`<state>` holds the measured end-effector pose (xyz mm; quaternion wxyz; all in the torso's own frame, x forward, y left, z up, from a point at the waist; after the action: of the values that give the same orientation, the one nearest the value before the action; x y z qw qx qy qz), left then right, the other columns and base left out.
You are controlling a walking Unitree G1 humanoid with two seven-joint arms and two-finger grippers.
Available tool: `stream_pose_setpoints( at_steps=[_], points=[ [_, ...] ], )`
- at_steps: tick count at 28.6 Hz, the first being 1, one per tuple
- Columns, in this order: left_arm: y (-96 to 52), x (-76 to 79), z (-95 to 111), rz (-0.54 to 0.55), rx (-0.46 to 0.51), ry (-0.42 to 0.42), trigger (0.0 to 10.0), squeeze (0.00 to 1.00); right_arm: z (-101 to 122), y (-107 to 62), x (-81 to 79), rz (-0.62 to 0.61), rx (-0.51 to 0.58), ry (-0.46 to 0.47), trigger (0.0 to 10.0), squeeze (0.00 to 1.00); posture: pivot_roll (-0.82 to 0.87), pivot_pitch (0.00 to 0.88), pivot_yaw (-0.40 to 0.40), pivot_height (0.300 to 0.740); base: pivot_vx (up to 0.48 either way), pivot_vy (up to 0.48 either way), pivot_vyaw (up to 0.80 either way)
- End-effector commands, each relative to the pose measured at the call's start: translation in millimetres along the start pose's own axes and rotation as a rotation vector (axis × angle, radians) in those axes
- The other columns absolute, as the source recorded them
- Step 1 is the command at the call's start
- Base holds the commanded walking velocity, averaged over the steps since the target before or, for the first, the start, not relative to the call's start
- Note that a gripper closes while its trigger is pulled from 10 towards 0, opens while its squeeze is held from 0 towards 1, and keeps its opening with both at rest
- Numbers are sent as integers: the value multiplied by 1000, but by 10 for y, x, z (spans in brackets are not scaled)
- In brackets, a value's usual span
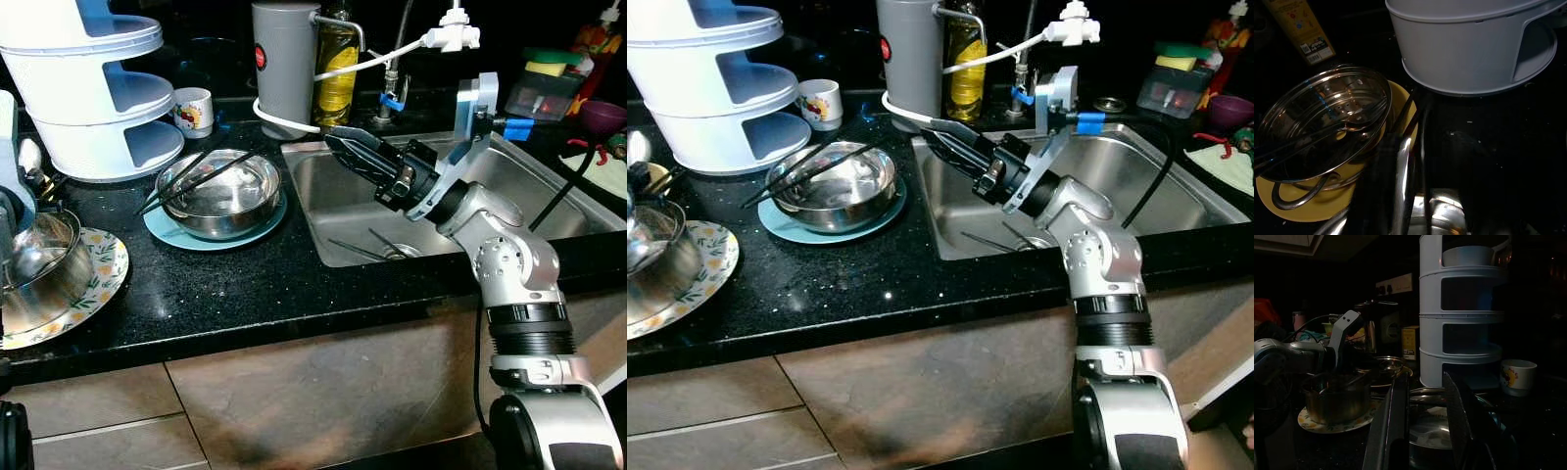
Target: Kitchen organization
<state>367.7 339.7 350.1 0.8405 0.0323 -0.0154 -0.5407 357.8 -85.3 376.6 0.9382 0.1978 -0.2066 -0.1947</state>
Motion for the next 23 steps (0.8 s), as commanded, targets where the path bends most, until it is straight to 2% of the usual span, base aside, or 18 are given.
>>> stream_pose_setpoints(
  at_steps=[1,8,9,10,11,12,14,15,16,18,19,20,21,22,23],
  points=[
    [15,19,-26,3,-4,5,10000,0,20,24,-44,25,7,-5,10000,0,41,181,-14,740,0,0,0],
    [-19,-105,159,53,37,1,10000,0,23,24,-49,28,4,-7,10000,0,40,180,-14,740,0,0,0],
    [-69,-231,242,93,34,54,10000,0,25,21,-49,28,4,-7,10000,0,40,180,-14,740,0,0,0],
    [-69,-231,242,93,34,54,10000,0,25,21,-49,28,4,-7,10000,0,40,180,-14,740,0,0,0],
    [-127,-321,268,79,1,145,10000,0,25,21,-52,30,4,-6,10000,0,43,180,-17,740,0,0,0],
    [-127,-321,268,79,1,145,10000,0,25,21,-52,30,4,-6,10000,0,43,180,-17,740,0,0,0],
    [-170,-440,293,94,-14,268,10000,0,24,22,-59,33,4,-3,10000,0,43,180,-17,740,0,0,0],
    [-170,-440,293,94,-14,268,10000,0,24,22,-59,33,4,-3,10000,0,43,180,-17,740,0,0,0],
    [-188,-578,344,149,-3,336,10000,0,19,25,-63,37,4,-1,10000,0,51,179,-23,740,0,0,0],
    [-187,-632,382,137,17,312,10000,0,14,31,-70,42,5,2,10000,0,54,179,-25,740,0,0,0],
    [-188,-597,439,81,66,271,10000,0,9,37,-77,47,6,6,10000,0,54,179,-25,740,0,0,0],
    [-188,-597,439,81,66,271,10000,0,9,37,-77,47,6,6,10000,0,54,179,-25,740,0,0,0],
    [-201,-459,489,-37,105,152,10000,0,3,45,-82,52,7,8,10000,0,54,179,-25,740,0,0,0],
    [-201,-459,489,-37,105,152,10000,0,3,45,-82,52,7,8,10000,0,54,179,-25,740,0,0,0],
    [-255,-254,567,-199,148,40,10000,0,-2,51,-85,55,7,11,10000,0,58,178,-32,740,0,0,0]
  ],
)
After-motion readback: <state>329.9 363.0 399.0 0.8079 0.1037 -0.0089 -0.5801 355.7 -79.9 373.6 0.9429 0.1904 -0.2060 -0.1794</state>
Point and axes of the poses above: a point about 5 cm out from each wrist's last joint towards the gripper, its own y axis pointing out of the wrist towards the gripper, its own z axis along the axis of the wrist's last joint, x = y × z, the point moved 5 cm from there along y, pointing out of the wrist towards the gripper, and after that the axes turned 8 degrees about -y, right-handed, at the moved point
